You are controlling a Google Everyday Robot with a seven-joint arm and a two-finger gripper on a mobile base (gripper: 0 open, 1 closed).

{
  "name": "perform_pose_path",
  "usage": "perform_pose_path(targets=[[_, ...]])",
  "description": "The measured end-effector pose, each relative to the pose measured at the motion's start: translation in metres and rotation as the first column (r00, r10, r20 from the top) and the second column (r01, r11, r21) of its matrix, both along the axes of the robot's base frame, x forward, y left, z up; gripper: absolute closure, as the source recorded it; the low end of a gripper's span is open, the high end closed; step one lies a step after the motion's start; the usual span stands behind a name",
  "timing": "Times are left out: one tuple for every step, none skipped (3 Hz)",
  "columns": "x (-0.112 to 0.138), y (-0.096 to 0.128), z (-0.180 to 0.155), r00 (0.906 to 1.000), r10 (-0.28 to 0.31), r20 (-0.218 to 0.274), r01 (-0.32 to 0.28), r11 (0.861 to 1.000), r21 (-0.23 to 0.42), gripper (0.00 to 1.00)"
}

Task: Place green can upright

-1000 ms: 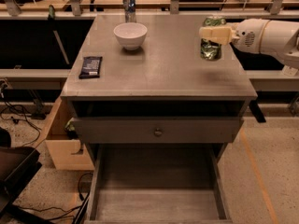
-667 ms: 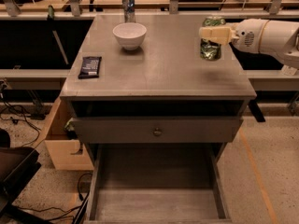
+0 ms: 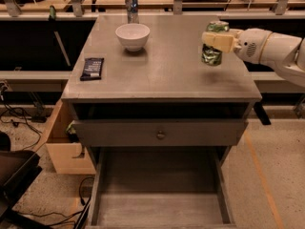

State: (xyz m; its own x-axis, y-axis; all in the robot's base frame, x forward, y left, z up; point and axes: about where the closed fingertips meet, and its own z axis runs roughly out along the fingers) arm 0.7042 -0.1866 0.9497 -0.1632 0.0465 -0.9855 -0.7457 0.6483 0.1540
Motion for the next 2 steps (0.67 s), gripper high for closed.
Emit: perform_pose_path(targets=[[-0.0036, 0.0104, -0.0115, 0.9856, 0.068, 0.155, -0.069, 0.998, 0.001, 1.00], [-0.0077, 0.0161, -0.0188, 0.9698, 0.113, 0.216, -0.107, 0.994, -0.036, 1.00]])
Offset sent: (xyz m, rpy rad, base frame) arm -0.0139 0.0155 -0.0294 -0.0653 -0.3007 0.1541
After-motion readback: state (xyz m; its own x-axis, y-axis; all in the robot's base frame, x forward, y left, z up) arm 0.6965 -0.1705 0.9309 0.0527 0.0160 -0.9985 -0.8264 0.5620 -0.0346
